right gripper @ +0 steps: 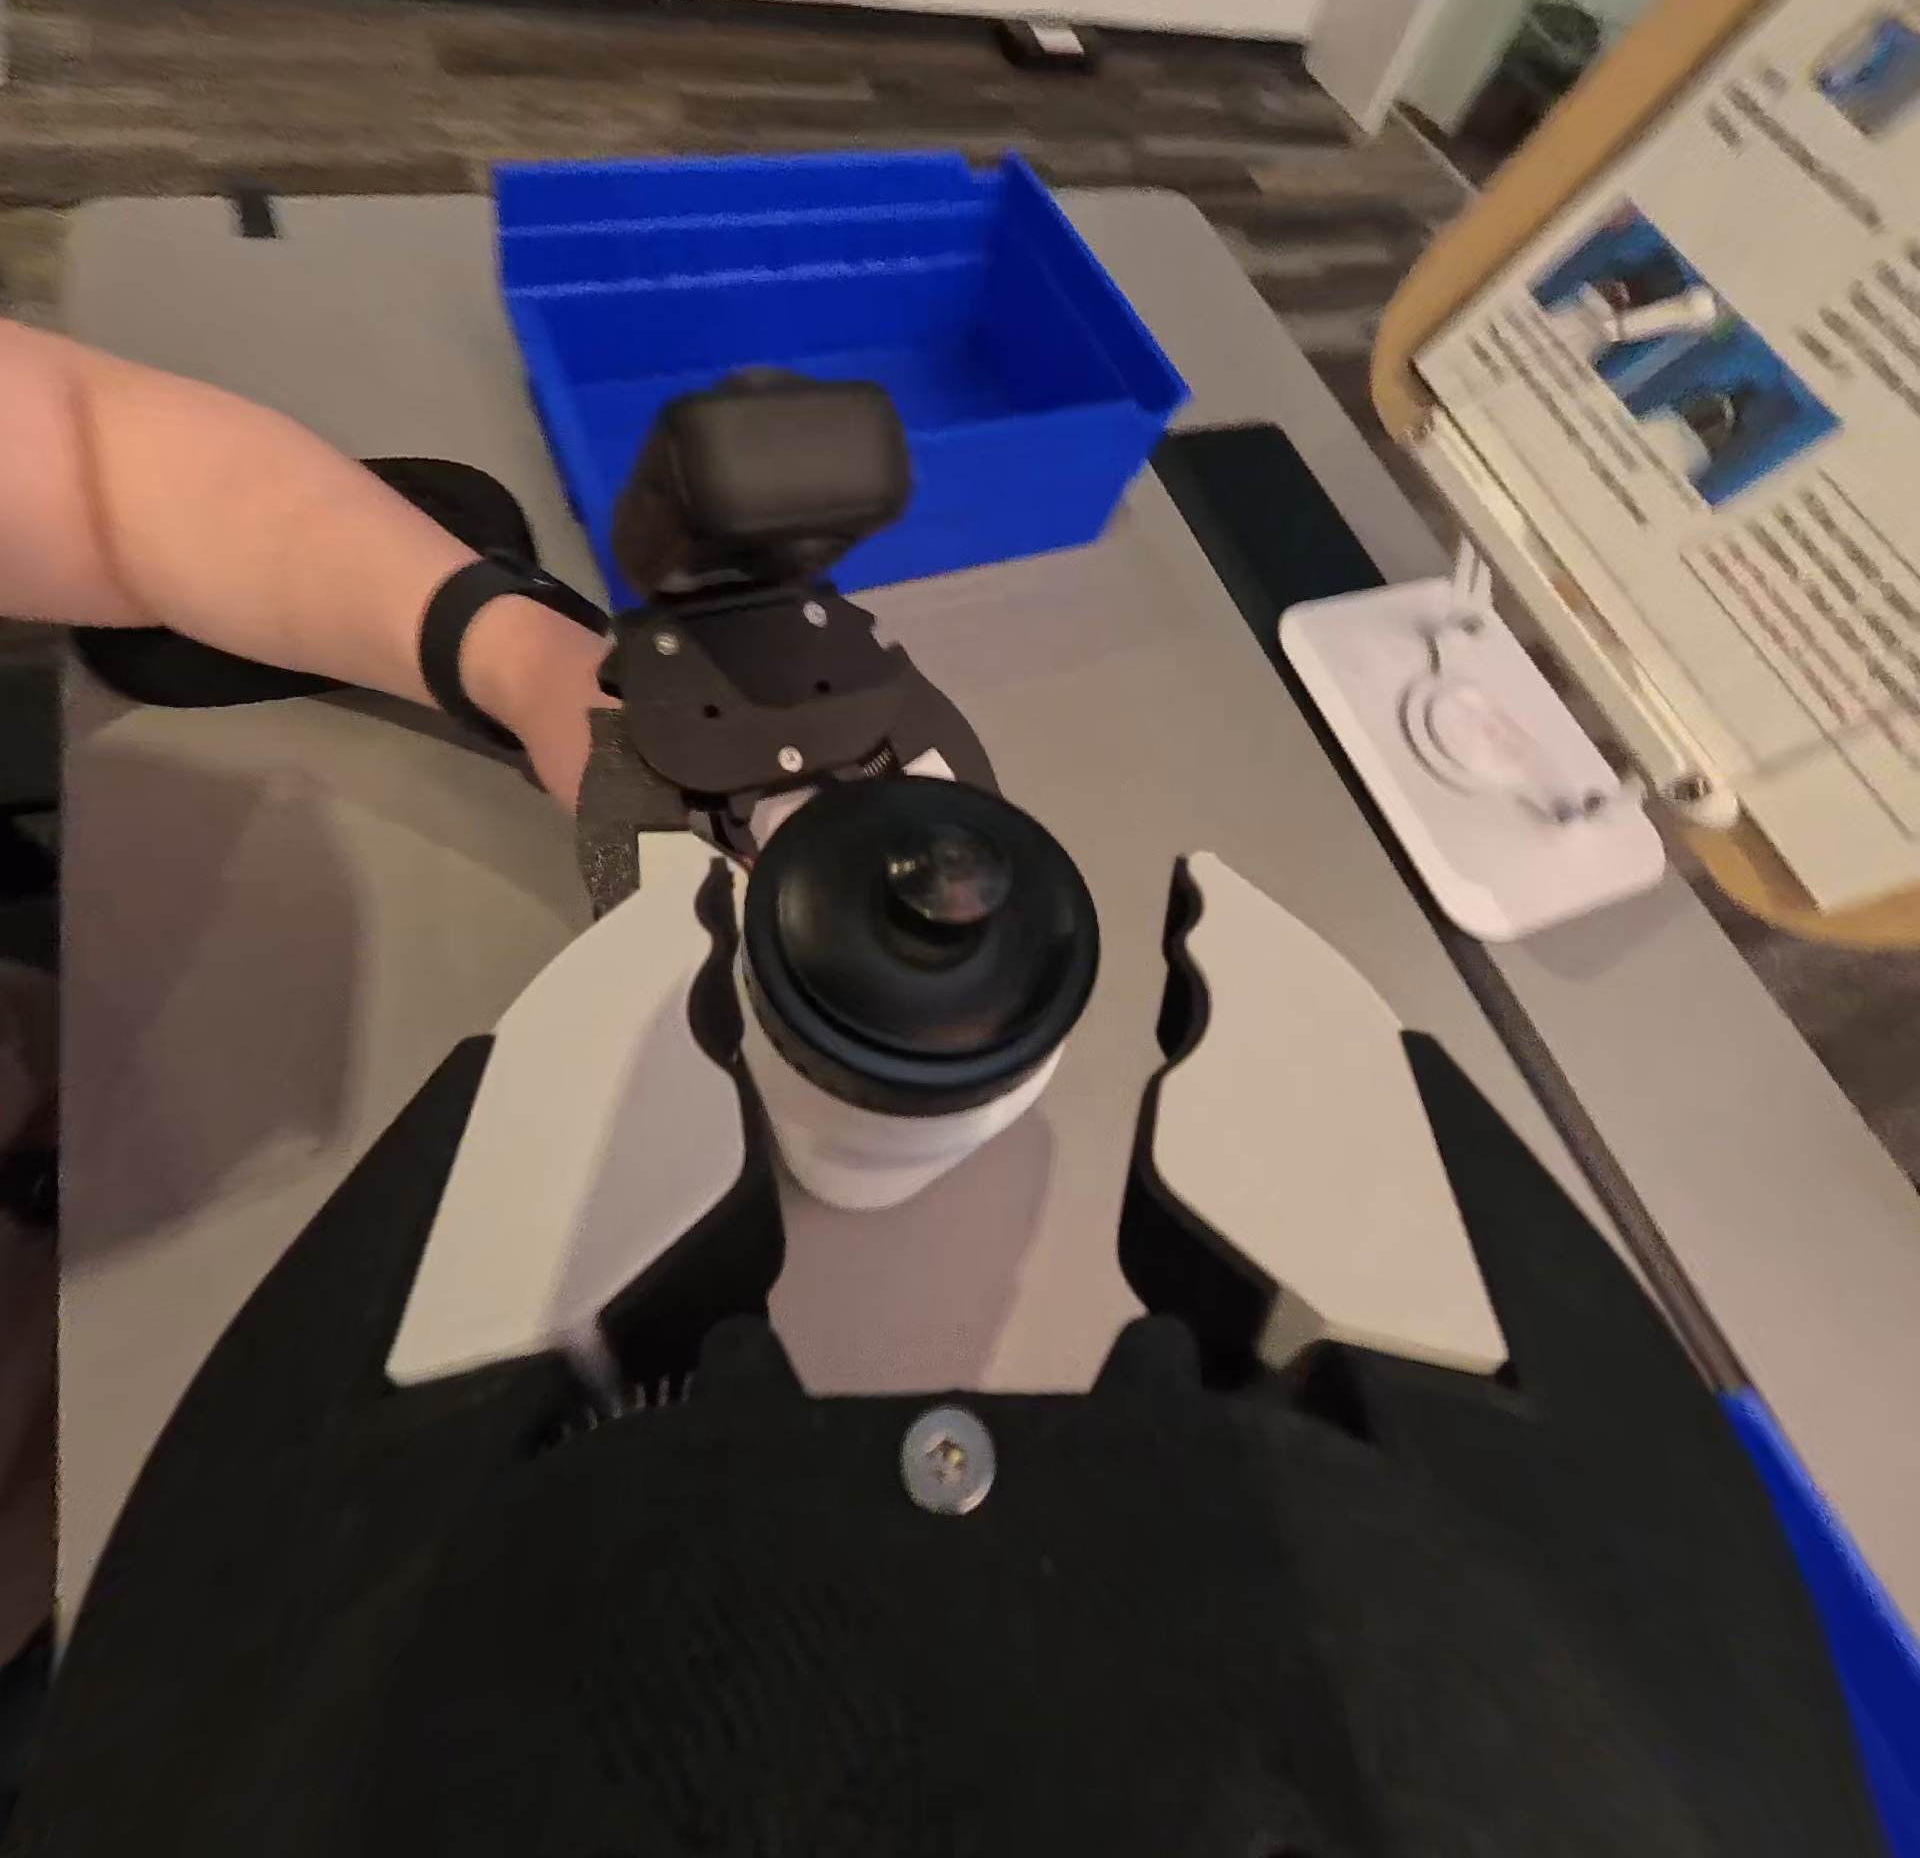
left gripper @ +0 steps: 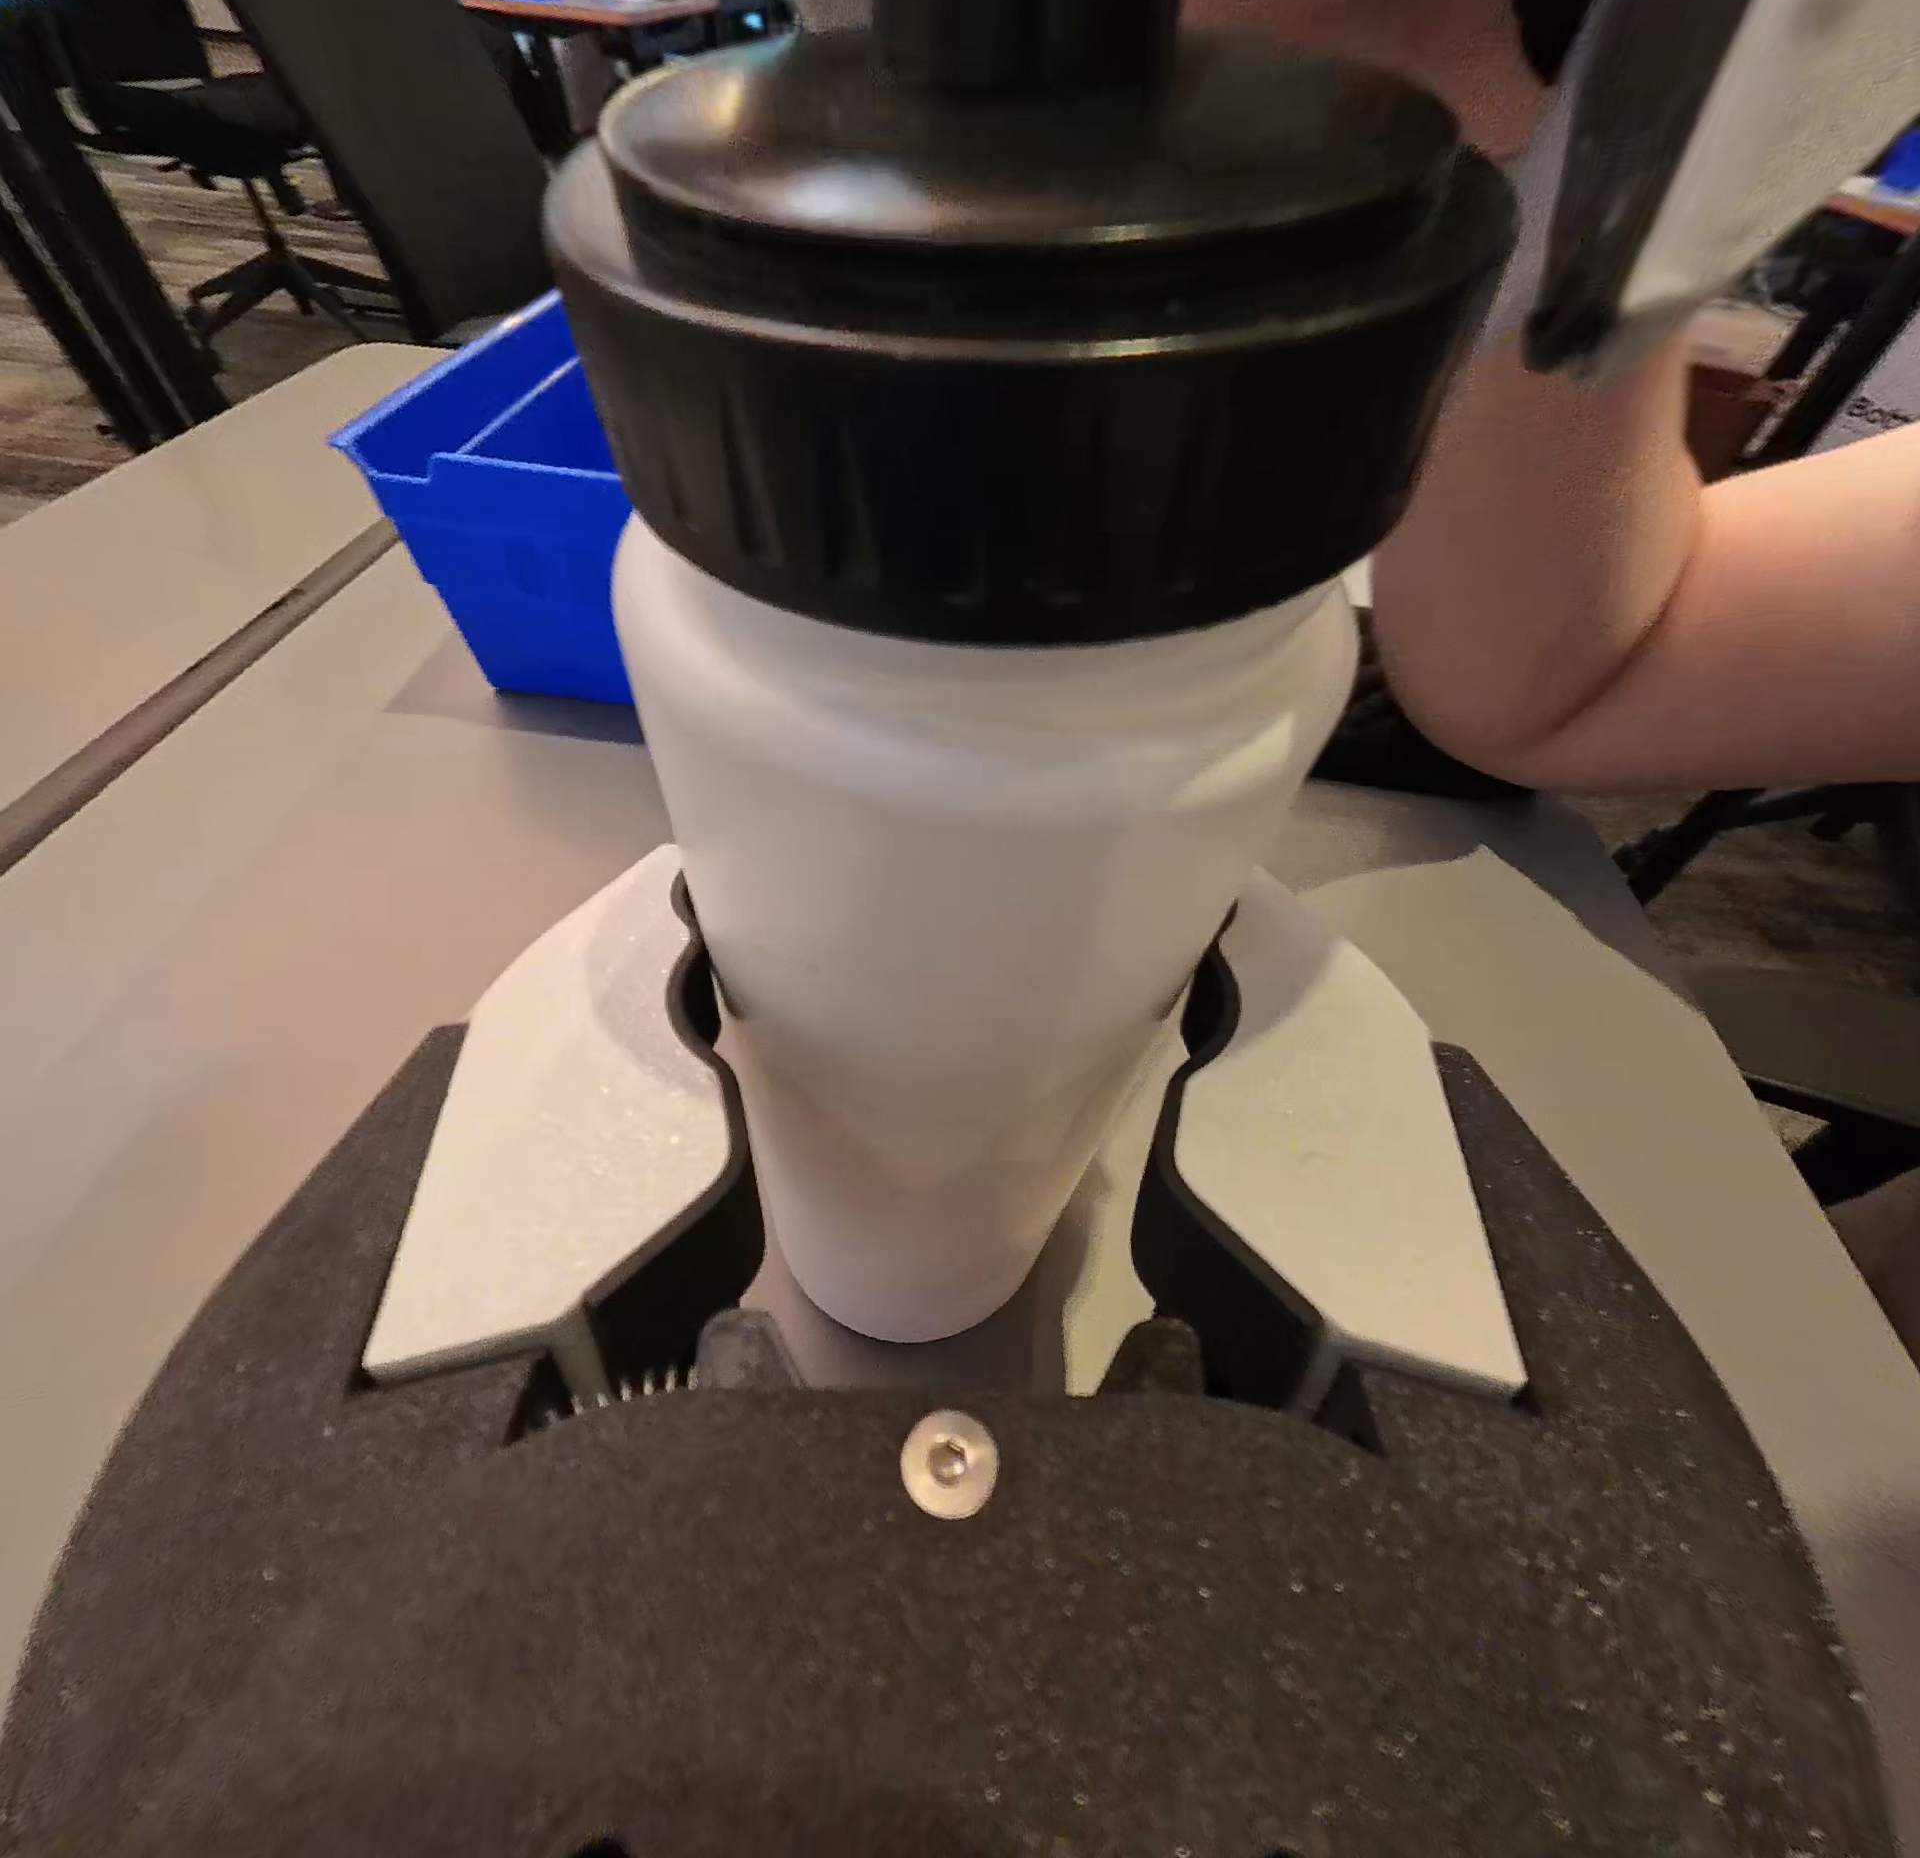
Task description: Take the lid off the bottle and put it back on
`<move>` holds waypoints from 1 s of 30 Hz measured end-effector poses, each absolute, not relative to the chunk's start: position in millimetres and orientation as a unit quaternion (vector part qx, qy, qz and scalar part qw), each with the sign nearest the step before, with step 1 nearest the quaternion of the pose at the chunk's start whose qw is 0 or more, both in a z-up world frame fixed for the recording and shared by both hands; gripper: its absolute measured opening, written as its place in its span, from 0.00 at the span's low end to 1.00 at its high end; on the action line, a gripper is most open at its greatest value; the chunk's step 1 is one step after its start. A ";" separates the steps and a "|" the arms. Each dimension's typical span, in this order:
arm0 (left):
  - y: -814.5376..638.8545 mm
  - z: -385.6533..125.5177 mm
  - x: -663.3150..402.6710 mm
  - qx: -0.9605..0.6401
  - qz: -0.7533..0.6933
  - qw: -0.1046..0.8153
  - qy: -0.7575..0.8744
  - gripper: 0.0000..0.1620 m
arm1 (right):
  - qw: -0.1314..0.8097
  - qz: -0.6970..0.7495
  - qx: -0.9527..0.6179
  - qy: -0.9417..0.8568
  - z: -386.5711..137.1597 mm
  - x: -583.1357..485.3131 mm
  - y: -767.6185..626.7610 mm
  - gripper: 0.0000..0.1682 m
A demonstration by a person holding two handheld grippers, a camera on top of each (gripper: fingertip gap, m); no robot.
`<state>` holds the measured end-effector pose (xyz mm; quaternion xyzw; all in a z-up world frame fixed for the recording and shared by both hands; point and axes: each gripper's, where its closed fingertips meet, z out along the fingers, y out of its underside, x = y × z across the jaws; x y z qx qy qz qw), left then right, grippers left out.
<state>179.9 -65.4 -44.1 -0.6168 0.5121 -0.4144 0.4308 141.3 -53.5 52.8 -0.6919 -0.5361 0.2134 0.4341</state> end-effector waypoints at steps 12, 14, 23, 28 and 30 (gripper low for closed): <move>-60.8 -44.7 178.7 -0.629 -0.405 0.432 0.504 0.55 | 0.388 0.234 -0.742 -0.494 37.9 137.4 -54.0 0.44; -60.9 -44.8 178.5 -0.629 -0.404 0.433 0.504 0.55 | 0.382 0.246 -0.743 -0.492 36.8 136.5 -54.4 0.44; -60.9 -45.0 178.2 -0.631 -0.401 0.432 0.504 0.55 | 0.378 0.234 -0.748 -0.493 32.7 135.5 -53.8 0.45; -61.5 -45.1 177.7 -0.632 -0.400 0.431 0.505 0.55 | 0.386 0.205 -0.757 -0.486 31.7 134.6 -53.1 0.46; -61.7 -45.1 177.8 -0.631 -0.400 0.431 0.506 0.55 | 0.386 0.205 -0.754 -0.491 31.7 134.8 -53.2 0.46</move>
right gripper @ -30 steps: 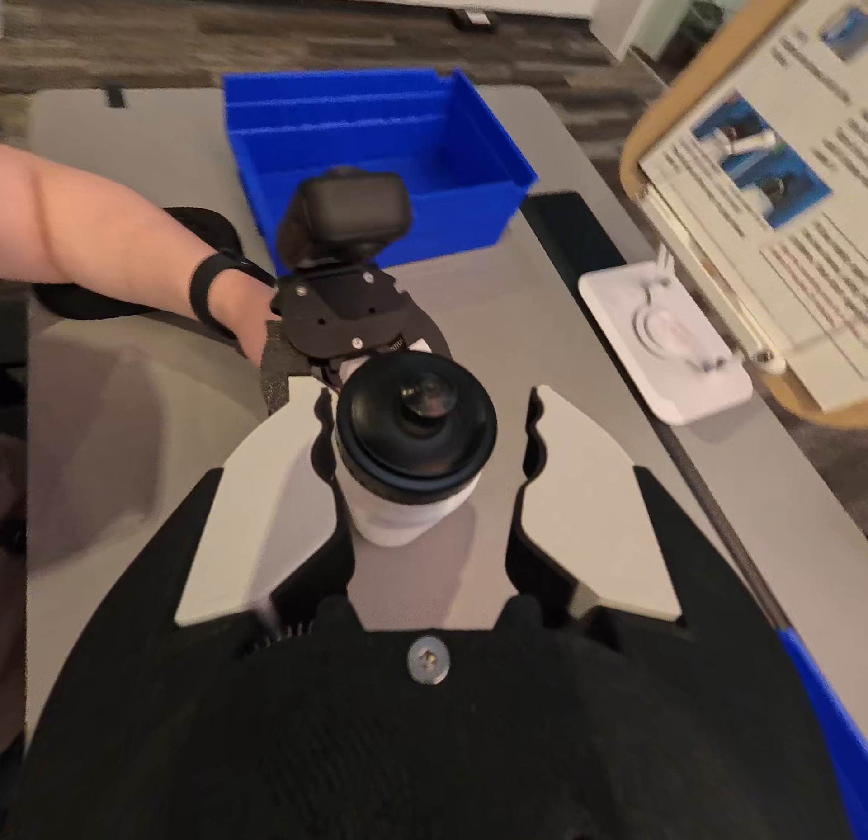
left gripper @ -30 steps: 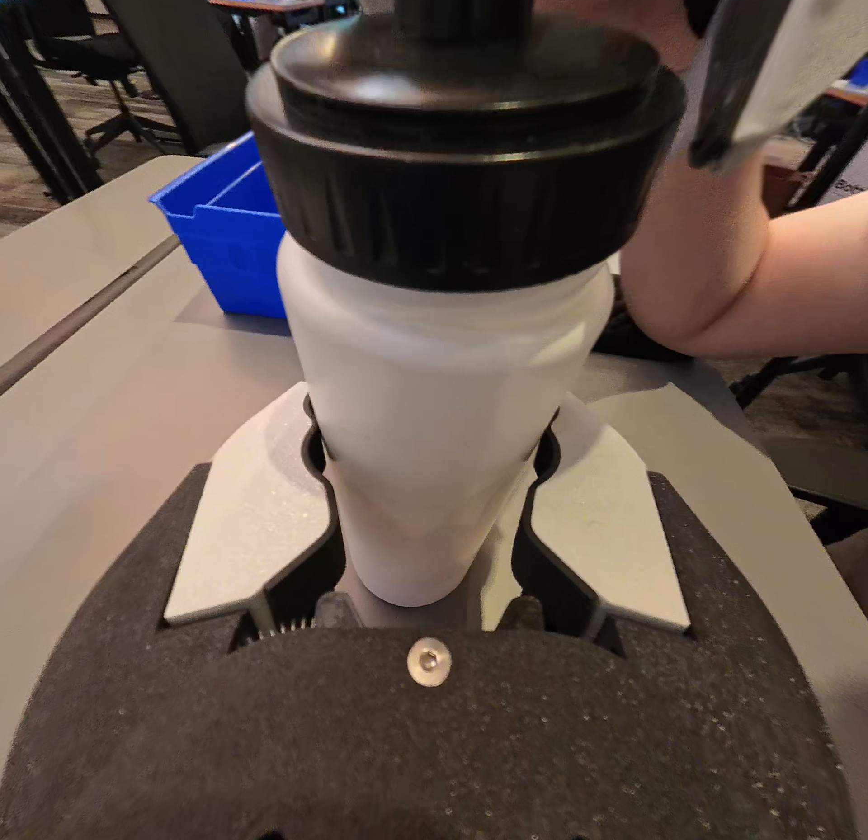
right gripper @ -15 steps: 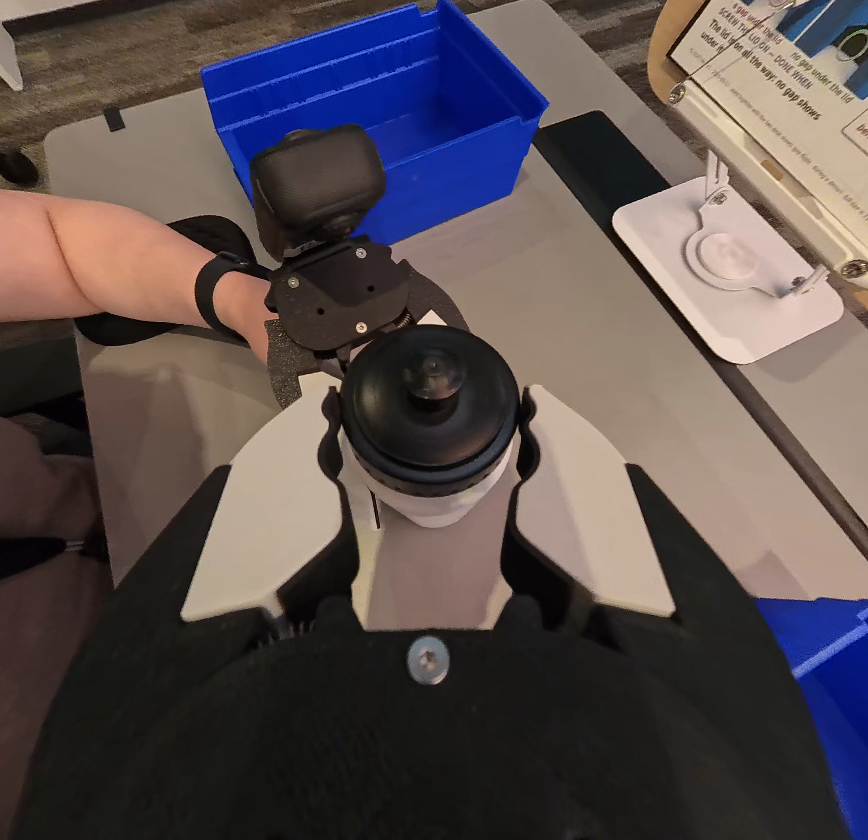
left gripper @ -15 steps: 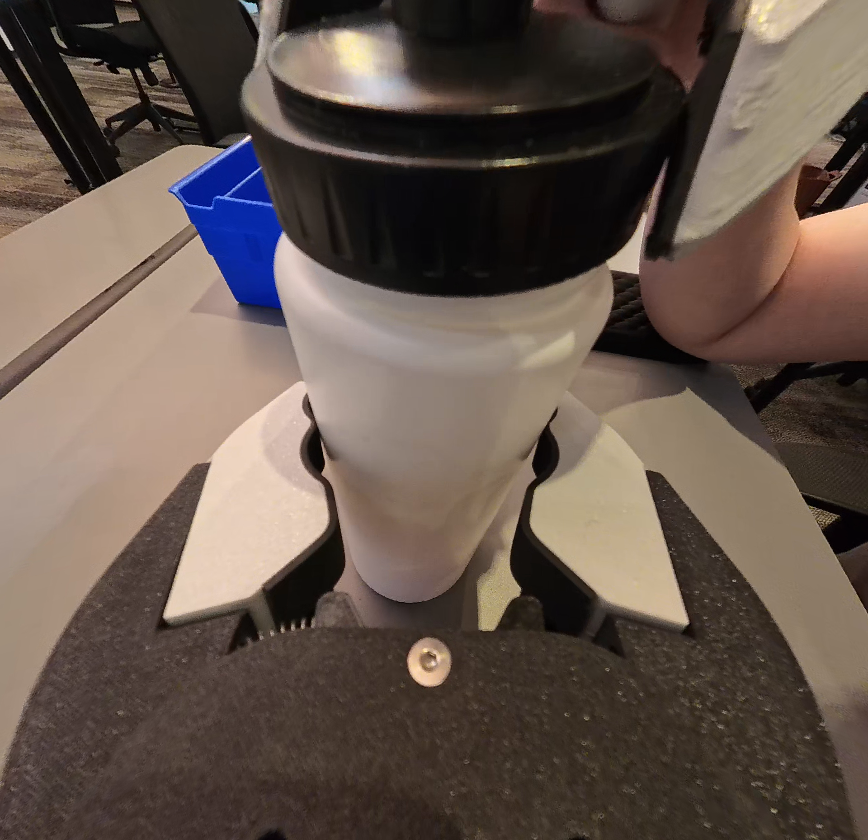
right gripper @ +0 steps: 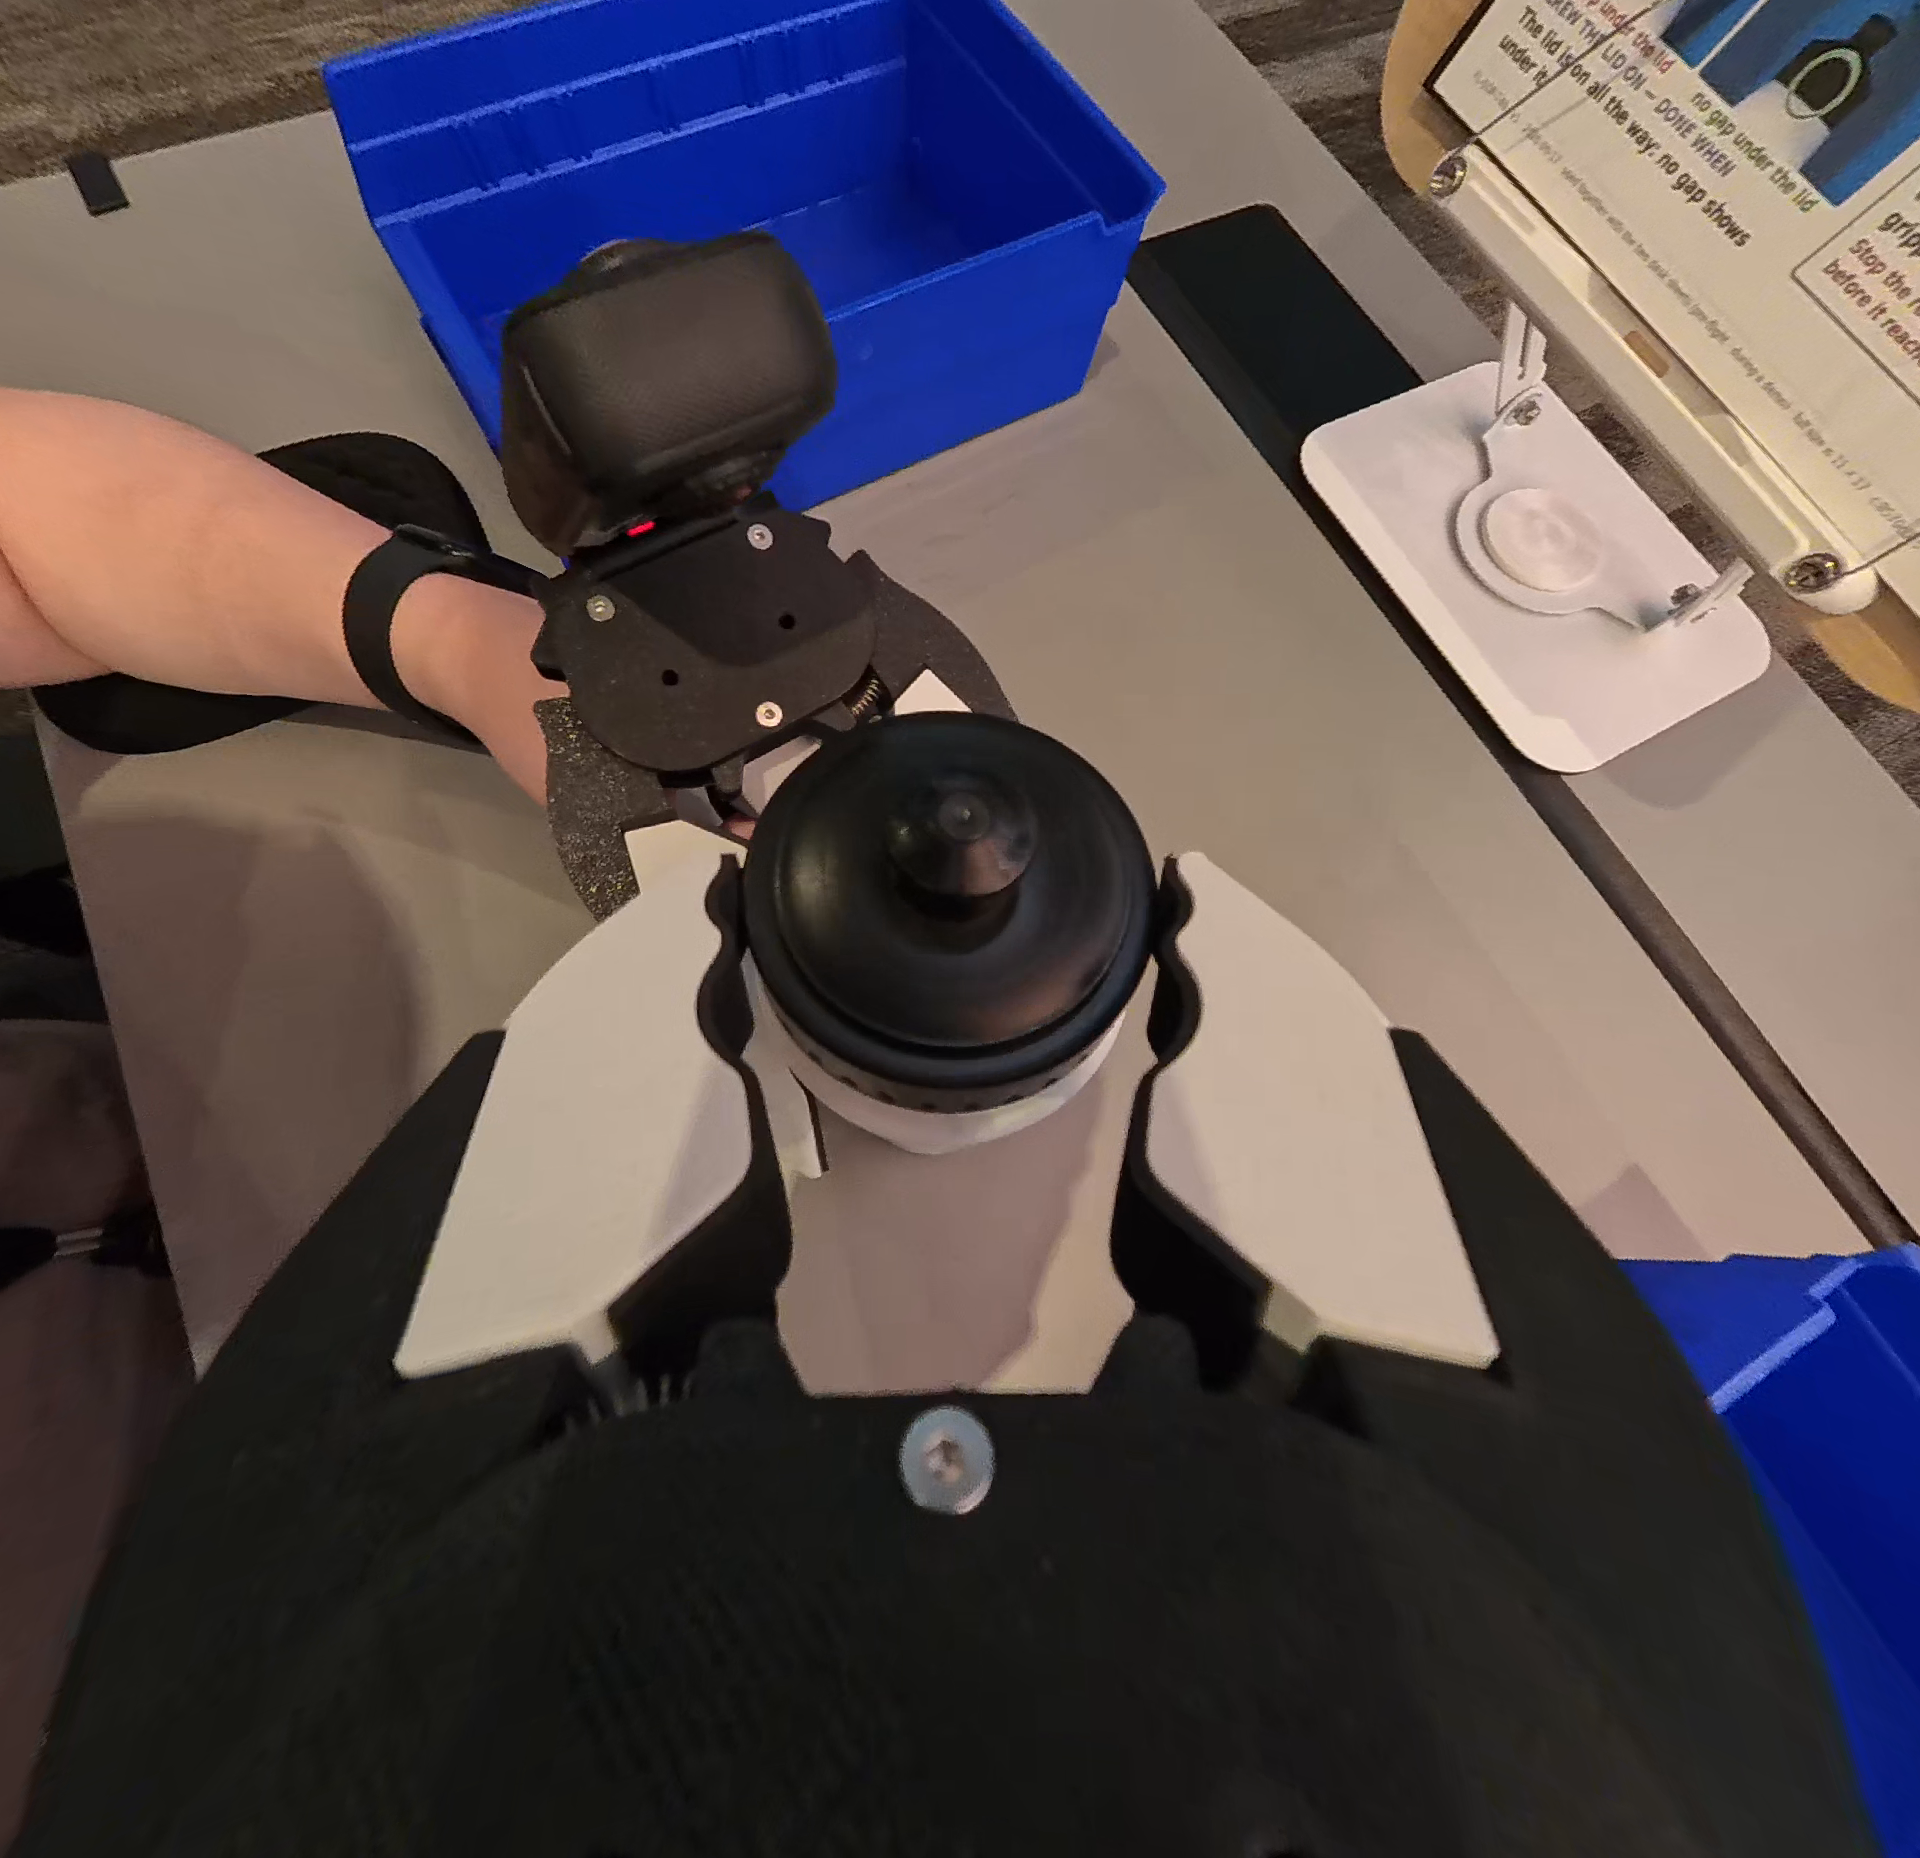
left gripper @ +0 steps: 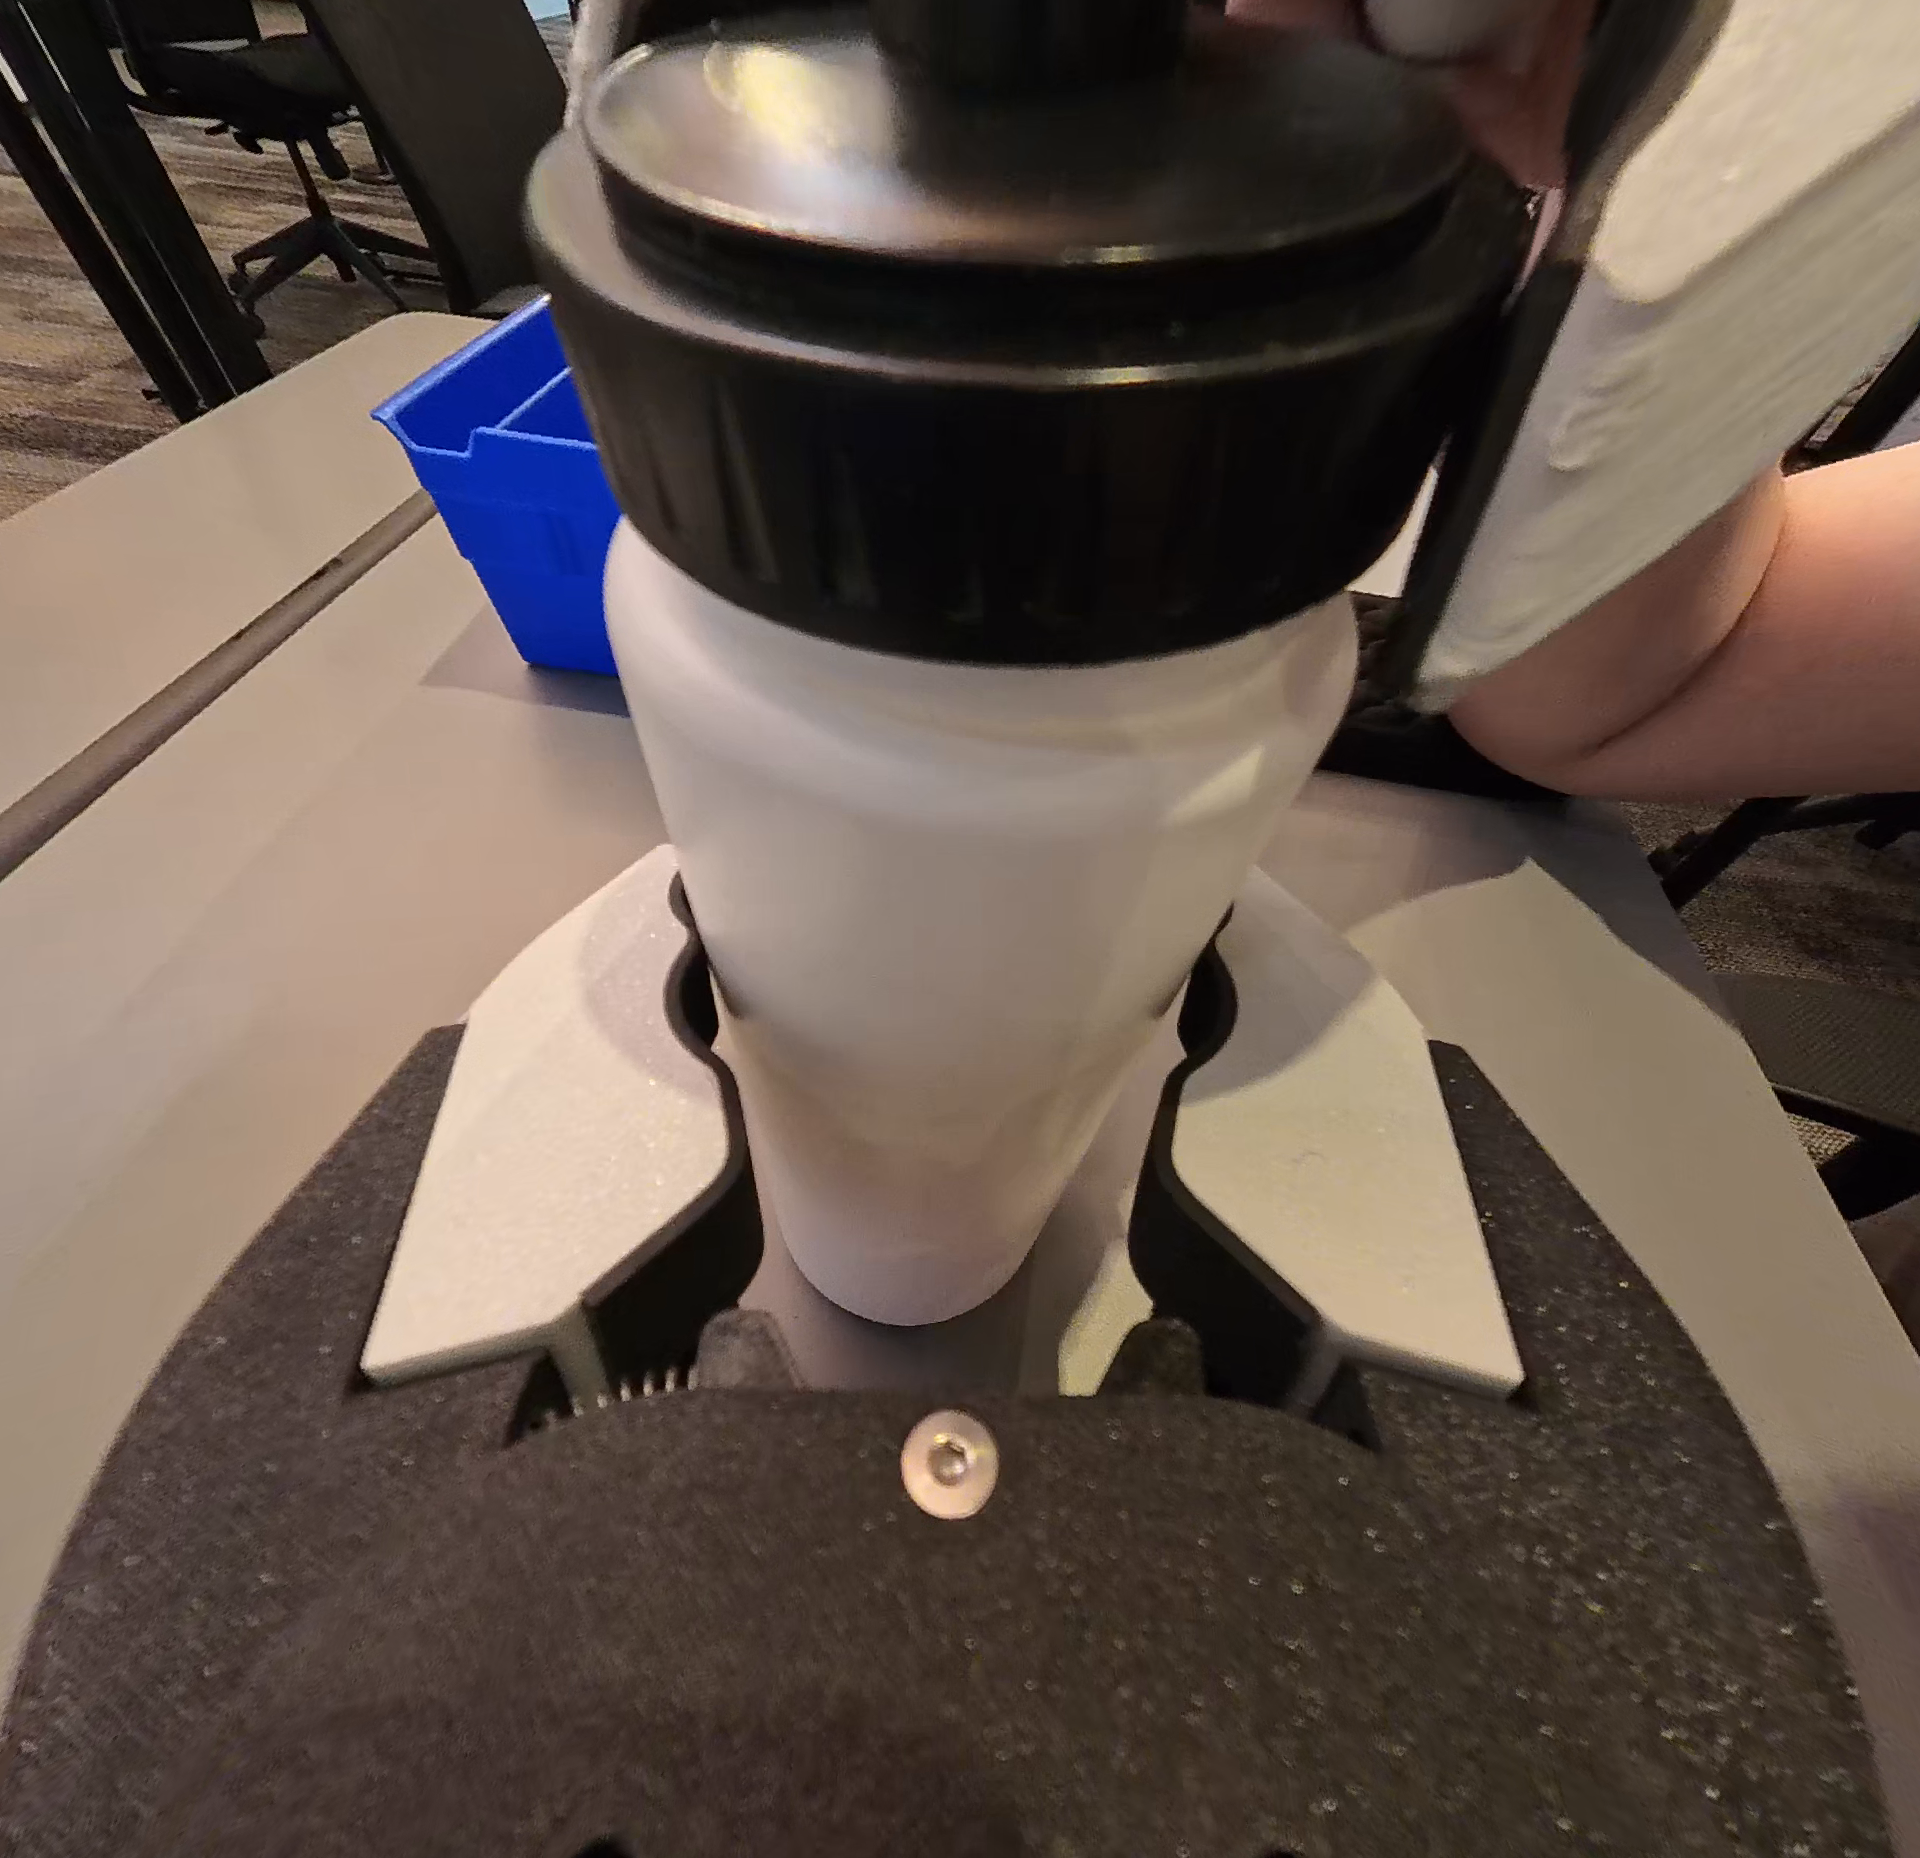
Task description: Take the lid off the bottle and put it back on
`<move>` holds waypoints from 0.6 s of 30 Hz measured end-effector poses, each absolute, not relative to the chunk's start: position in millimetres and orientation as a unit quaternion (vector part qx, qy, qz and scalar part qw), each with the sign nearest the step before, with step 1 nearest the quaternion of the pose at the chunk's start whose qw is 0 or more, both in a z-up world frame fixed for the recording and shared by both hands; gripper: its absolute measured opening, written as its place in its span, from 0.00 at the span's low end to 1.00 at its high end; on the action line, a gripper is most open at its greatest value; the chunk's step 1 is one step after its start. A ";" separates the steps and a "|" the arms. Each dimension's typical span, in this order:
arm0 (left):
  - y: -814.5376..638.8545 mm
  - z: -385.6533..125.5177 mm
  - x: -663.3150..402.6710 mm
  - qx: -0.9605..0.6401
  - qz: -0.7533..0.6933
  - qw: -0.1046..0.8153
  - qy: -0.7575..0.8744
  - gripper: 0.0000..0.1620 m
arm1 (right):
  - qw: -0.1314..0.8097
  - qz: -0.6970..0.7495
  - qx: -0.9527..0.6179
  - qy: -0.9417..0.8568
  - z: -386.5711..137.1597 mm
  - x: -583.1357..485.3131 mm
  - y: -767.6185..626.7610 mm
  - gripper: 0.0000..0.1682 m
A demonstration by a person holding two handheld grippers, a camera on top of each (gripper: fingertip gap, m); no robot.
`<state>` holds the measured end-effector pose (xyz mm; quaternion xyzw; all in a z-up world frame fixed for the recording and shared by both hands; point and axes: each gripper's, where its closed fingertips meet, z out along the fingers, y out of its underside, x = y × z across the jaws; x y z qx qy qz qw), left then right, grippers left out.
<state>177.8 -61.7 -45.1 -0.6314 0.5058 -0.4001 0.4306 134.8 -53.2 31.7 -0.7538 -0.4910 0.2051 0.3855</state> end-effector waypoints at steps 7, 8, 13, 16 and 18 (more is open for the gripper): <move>-68.2 -45.1 177.8 -0.616 -0.411 0.420 0.524 0.55 | 0.369 0.252 -0.682 -0.579 32.0 132.4 -64.1 0.46; -71.9 -45.0 178.3 -0.608 -0.417 0.416 0.532 0.55 | 0.368 0.268 -0.657 -0.602 32.5 132.1 -68.9 0.46; -90.6 -44.6 183.0 -0.574 -0.446 0.395 0.562 0.55 | 0.355 0.358 -0.567 -0.651 35.7 134.6 -86.3 0.46; -88.3 -44.1 182.1 -0.578 -0.449 0.393 0.556 0.55 | 0.355 0.378 -0.566 -0.641 36.6 133.9 -83.1 0.46; -88.3 -44.2 181.9 -0.578 -0.449 0.394 0.556 0.55 | 0.355 0.379 -0.563 -0.643 36.6 134.0 -83.6 0.46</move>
